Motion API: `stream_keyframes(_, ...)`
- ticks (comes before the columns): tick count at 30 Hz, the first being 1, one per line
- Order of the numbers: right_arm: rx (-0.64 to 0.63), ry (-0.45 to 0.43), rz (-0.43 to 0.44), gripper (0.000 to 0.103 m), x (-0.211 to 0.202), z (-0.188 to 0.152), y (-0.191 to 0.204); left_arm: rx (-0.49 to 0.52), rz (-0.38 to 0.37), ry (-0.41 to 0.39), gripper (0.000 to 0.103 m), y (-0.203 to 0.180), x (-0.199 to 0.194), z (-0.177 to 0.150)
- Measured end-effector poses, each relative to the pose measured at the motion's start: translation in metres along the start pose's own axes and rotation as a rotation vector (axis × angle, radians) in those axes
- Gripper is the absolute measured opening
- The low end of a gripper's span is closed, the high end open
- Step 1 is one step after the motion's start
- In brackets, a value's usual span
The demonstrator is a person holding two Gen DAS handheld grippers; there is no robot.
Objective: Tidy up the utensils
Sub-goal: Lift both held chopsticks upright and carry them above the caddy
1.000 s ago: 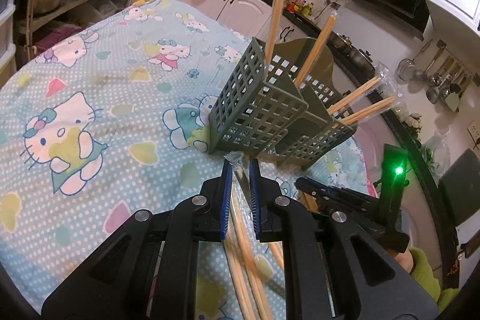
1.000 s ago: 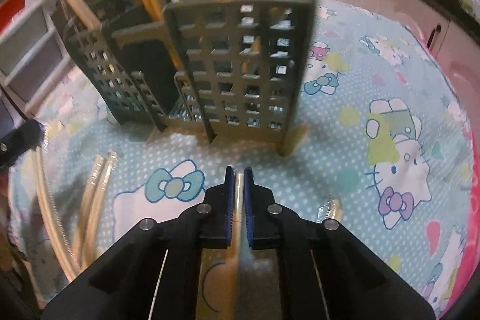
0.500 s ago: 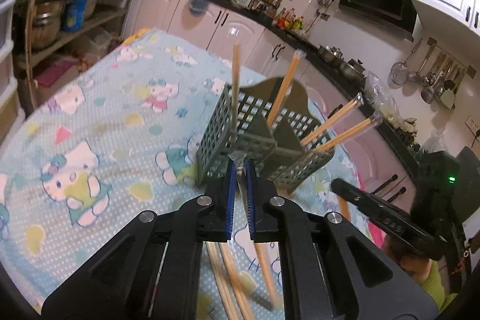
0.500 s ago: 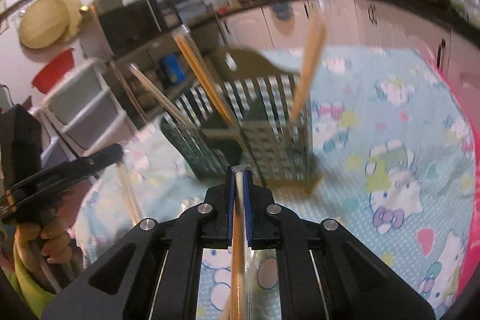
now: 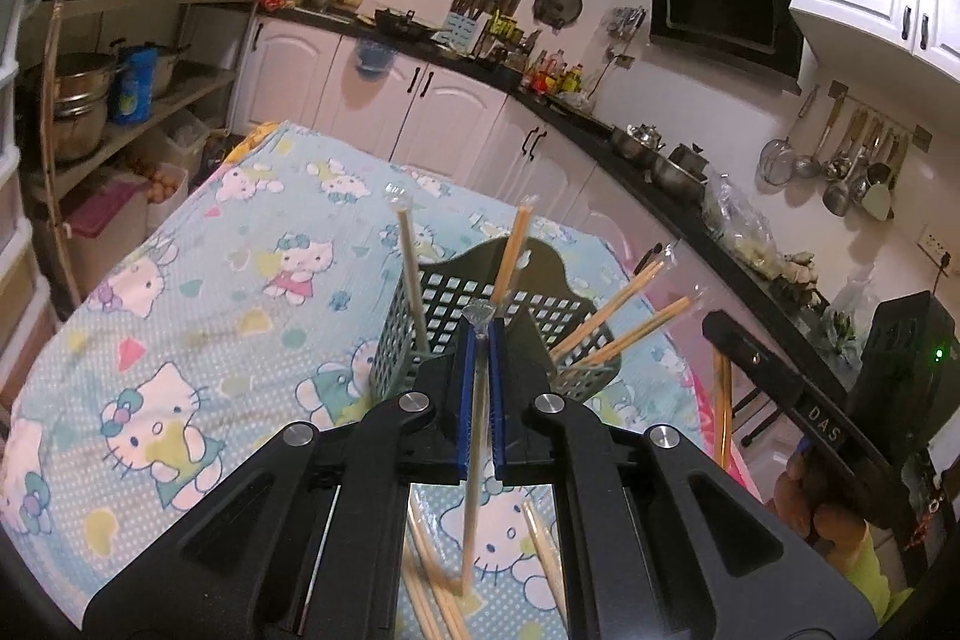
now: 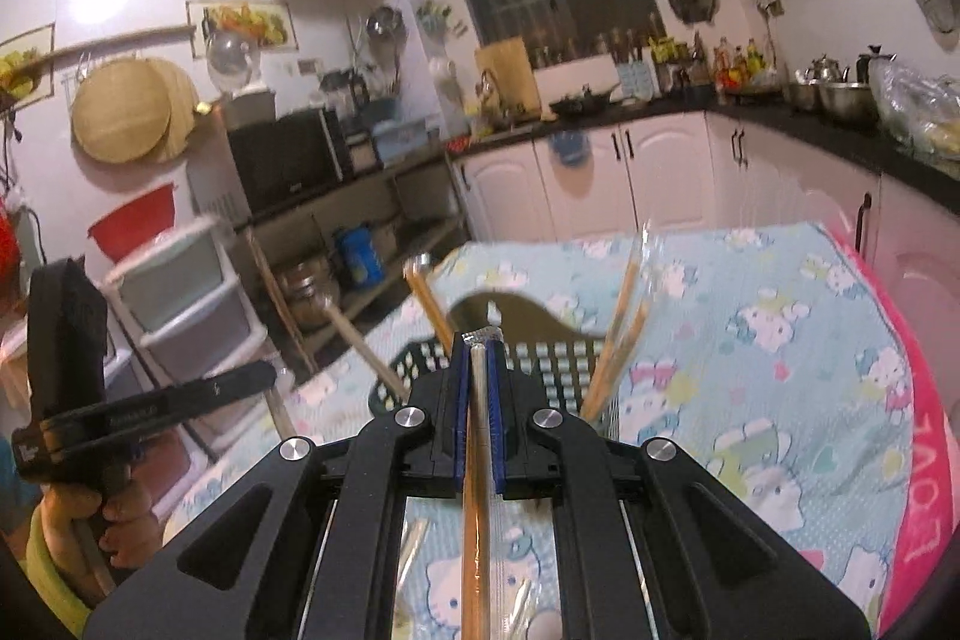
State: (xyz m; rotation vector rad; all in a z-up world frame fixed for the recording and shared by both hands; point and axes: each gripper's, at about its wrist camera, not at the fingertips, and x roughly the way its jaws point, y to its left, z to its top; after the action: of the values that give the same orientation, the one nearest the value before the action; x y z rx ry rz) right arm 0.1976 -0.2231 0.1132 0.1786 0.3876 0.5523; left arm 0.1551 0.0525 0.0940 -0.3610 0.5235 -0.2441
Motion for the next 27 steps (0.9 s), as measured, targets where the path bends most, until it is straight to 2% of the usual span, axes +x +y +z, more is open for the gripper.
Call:
stream_keyframes(3, -0.001, -0.06, -0.009, 0.006, -0.001, 0.008, 0.0, 0.007, -0.007, -0.016, 0.001, -0.004, -0.001, 0.007)
stream_keyframes(8, -0.016, -0.095, -0.033, 0.006, 0.008, 0.022, 0.003, 0.032, -0.016, -0.039, 0.001, -0.012, -0.004, 0.021)
stream_keyframes(19, -0.064, -0.121, -0.072, 0.006, 0.04, 0.046, 0.009, 0.096, -0.013, -0.123, 0.001, -0.026, -0.017, 0.059)
stream_keyframes(27, -0.095, -0.173, -0.104, 0.006, 0.064, 0.07, 0.007, 0.136, 0.032, -0.214, 0.001, -0.034, -0.025, 0.093)
